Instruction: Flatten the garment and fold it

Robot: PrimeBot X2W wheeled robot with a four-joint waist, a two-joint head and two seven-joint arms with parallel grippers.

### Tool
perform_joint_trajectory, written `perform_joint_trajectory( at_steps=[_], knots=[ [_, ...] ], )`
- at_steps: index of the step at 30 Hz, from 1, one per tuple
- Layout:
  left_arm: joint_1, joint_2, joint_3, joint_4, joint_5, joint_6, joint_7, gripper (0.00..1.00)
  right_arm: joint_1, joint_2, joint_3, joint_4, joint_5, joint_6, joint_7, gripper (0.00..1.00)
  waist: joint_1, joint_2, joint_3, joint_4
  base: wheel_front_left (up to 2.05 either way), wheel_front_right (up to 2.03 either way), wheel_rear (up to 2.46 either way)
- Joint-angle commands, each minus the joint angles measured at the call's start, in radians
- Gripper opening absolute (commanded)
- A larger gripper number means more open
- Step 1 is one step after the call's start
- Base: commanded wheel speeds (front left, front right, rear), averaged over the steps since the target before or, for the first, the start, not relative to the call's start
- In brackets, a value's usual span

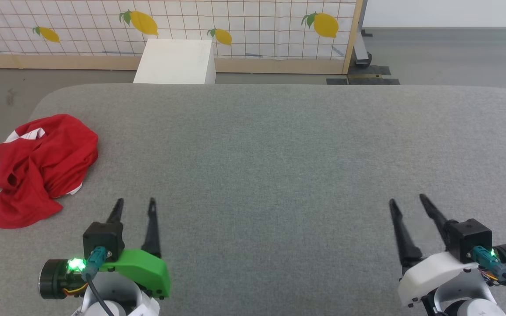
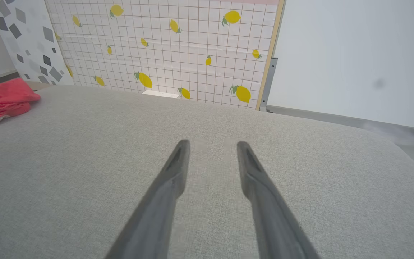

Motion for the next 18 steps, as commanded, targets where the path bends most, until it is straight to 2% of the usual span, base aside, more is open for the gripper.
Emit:
perform_joint_trajectory(
  at_steps=[1,18],
  knots=[
    [-0.001,0.000,-0.002,0.001,-0.002,0.001,-0.002,1.00,0.000,0.000,0.000,0.000,0.001,0.000,-0.002,1.00,0.0000,0.0000,0.000,0.000,0.00,0.00,0.00],
    [-0.021,0.001,-0.033,0.034,-0.032,0.021,-0.037,1.00,-0.005,0.000,-0.003,0.011,0.009,0.001,-0.032,1.00,0.0000,0.0000,0.001,0.037,0.00,0.00,0.00]
  ],
)
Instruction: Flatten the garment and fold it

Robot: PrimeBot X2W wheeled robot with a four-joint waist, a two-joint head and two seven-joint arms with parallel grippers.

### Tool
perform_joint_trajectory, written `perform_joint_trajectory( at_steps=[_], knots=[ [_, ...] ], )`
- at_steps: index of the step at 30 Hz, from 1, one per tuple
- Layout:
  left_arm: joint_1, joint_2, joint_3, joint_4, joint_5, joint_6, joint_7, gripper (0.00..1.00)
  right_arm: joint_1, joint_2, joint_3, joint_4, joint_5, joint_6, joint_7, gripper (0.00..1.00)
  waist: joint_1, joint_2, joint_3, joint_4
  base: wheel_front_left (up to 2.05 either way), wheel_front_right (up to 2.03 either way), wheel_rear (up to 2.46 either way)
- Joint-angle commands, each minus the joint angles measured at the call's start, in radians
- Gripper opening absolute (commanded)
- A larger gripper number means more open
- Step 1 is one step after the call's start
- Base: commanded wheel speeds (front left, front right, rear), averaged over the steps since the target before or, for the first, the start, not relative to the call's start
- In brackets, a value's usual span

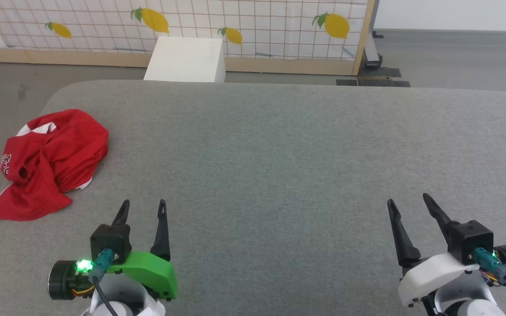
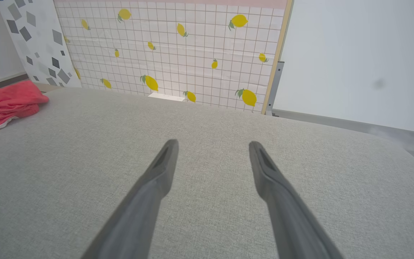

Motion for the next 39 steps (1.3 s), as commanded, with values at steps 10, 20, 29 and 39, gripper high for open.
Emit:
perform_joint_trajectory(
  at_steps=[10,20,29,39],
  knots=[
    [-0.025,0.004,-0.014,0.023,-0.030,0.022,-0.030,1.00,-0.009,0.001,-0.002,0.010,0.012,0.001,-0.027,1.00,0.0000,-0.0001,0.000,0.067,0.00,0.00,0.00],
    [-0.030,0.008,-0.025,0.035,-0.048,0.036,-0.051,1.00,-0.011,0.001,-0.003,0.020,0.017,0.001,-0.046,1.00,0.0000,-0.0001,0.000,0.133,0.00,0.00,0.00],
    [-0.032,0.013,-0.032,0.046,-0.068,0.052,-0.072,1.00,-0.017,0.001,-0.002,0.030,0.023,0.002,-0.065,1.00,0.0000,-0.0001,-0.001,0.197,0.00,0.00,0.00],
    [-0.032,0.018,-0.034,0.054,-0.089,0.068,-0.092,1.00,-0.020,0.001,-0.001,0.038,0.026,0.002,-0.081,1.00,0.0000,-0.0001,-0.003,0.250,0.00,0.00,0.00]
  ],
)
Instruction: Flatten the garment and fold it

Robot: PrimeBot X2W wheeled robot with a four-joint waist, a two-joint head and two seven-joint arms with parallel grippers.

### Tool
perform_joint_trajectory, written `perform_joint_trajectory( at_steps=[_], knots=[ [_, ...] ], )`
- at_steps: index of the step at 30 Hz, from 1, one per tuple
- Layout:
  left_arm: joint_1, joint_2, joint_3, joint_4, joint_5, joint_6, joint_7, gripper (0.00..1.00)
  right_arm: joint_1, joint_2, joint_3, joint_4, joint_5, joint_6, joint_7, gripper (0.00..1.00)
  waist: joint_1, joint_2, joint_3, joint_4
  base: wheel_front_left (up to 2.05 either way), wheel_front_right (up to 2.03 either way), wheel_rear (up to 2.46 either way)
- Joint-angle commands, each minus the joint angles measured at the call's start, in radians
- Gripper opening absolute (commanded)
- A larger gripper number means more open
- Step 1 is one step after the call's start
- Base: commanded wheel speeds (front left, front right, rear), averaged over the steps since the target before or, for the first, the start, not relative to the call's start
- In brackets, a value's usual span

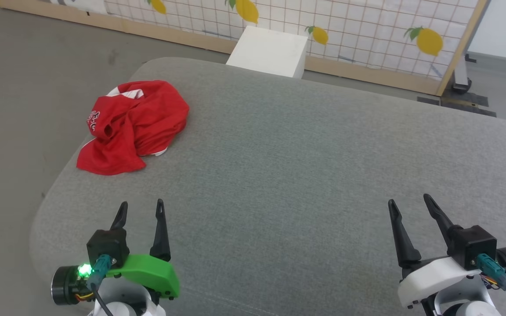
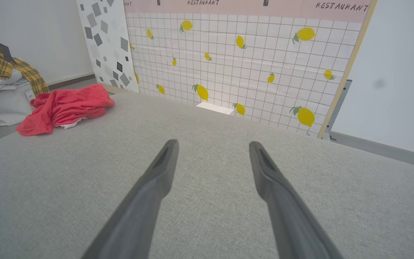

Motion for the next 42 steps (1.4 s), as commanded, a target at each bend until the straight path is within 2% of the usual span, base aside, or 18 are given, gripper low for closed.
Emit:
perform_joint_trajectory(
  at_steps=[1,21,42],
  knots=[
    [-0.022,0.007,-0.001,0.003,-0.013,0.010,-0.012,1.00,-0.019,0.001,0.001,0.004,0.007,0.002,-0.009,1.00,0.0000,0.0000,-0.002,0.014,0.00,0.00,0.00],
    [-0.019,0.011,-0.014,0.029,-0.051,0.036,-0.054,1.00,-0.021,0.001,0.007,0.007,0.010,0.003,-0.038,1.00,0.0000,0.0000,-0.002,0.134,0.00,0.00,0.00],
    [-0.034,0.018,-0.031,0.061,-0.088,0.063,-0.097,1.00,-0.032,0.002,0.006,0.028,0.029,0.004,-0.079,1.00,0.0000,0.0000,0.009,0.202,0.00,0.00,0.00]
  ],
)
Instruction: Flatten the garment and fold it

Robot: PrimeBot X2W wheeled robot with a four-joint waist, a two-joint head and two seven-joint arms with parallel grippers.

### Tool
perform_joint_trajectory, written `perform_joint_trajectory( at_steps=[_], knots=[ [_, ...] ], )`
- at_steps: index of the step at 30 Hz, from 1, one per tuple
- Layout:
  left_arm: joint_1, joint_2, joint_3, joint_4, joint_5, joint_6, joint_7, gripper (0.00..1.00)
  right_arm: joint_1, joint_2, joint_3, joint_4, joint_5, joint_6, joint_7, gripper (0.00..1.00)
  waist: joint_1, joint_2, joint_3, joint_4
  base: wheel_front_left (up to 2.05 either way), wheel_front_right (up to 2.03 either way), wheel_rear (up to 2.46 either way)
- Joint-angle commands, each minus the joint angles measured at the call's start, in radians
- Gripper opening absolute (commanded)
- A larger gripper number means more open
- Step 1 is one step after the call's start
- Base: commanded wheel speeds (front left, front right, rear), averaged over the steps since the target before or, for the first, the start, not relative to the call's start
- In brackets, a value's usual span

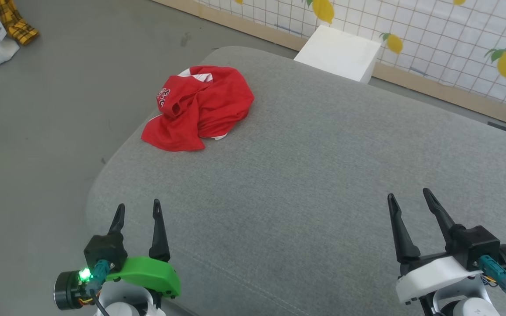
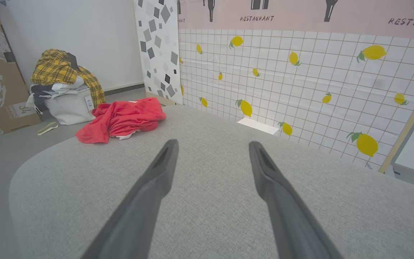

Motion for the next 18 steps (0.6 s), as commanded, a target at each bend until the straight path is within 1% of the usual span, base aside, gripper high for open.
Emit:
perform_joint_trajectory(
  at_steps=[1,7,10,14,18],
  knots=[
    [-0.020,0.006,-0.003,0.005,-0.020,0.012,-0.011,1.00,-0.015,0.001,-0.002,0.004,0.008,0.004,-0.011,1.00,0.0000,0.0000,0.004,0.008,0.00,0.00,0.00],
    [-0.022,0.007,-0.001,0.007,-0.034,0.022,-0.023,1.00,-0.024,0.001,0.000,0.007,0.012,0.004,-0.021,1.00,0.0000,0.0000,0.015,0.022,0.00,0.00,0.00],
    [-0.027,0.010,0.003,0.002,-0.039,0.023,-0.029,1.00,-0.036,0.001,0.004,0.003,0.012,0.004,-0.024,1.00,0.0000,0.0000,0.035,0.018,0.00,0.00,0.00],
    [-0.051,0.009,0.019,-0.012,-0.062,0.023,-0.037,1.00,-0.059,0.001,0.014,-0.012,0.006,0.004,-0.023,1.00,0.0000,0.0000,0.091,-0.009,0.00,0.00,0.00],
    [-0.116,0.010,0.058,-0.023,-0.117,0.009,-0.045,1.00,-0.093,0.001,0.020,-0.042,-0.010,0.004,-0.016,1.00,0.0000,0.0000,0.188,-0.059,0.00,0.00,0.00]
  ],
)
